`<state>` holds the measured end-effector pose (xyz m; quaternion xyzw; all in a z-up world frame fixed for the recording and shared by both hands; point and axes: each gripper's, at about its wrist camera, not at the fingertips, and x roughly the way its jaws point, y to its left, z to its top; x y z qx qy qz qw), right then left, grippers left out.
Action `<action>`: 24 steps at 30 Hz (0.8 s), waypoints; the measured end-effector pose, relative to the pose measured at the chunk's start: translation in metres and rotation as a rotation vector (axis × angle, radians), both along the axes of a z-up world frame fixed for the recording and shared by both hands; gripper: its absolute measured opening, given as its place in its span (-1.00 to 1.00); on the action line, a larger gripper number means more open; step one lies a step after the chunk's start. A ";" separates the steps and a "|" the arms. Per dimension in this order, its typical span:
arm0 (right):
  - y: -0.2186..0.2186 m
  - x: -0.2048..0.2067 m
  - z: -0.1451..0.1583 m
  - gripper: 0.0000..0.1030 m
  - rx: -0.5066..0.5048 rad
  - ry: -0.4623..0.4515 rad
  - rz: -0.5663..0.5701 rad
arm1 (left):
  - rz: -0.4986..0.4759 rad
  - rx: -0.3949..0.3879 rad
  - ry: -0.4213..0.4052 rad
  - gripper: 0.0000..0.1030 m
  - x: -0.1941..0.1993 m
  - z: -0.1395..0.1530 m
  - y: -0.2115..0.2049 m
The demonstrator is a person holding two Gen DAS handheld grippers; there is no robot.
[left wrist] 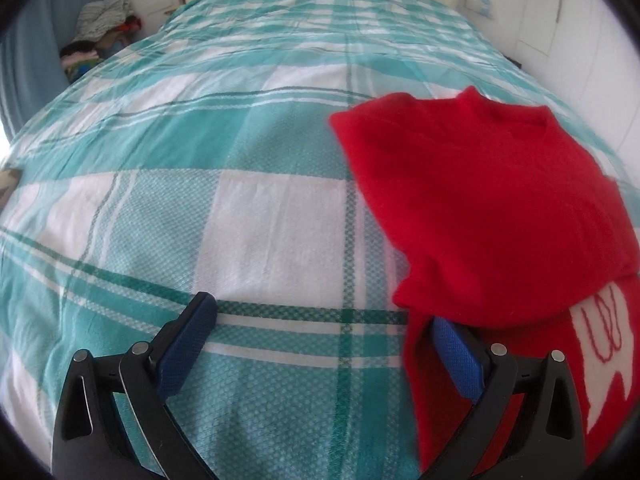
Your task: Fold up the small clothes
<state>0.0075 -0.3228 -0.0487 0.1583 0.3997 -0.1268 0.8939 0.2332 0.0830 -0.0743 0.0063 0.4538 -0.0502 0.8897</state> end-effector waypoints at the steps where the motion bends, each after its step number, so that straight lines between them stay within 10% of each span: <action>1: 0.000 -0.001 0.000 0.93 0.001 -0.001 0.000 | 0.015 -0.016 0.002 1.00 -0.001 -0.001 0.005; 24: 0.000 0.000 0.000 0.95 -0.005 0.005 0.002 | 0.103 -0.001 0.070 0.98 -0.050 0.022 0.052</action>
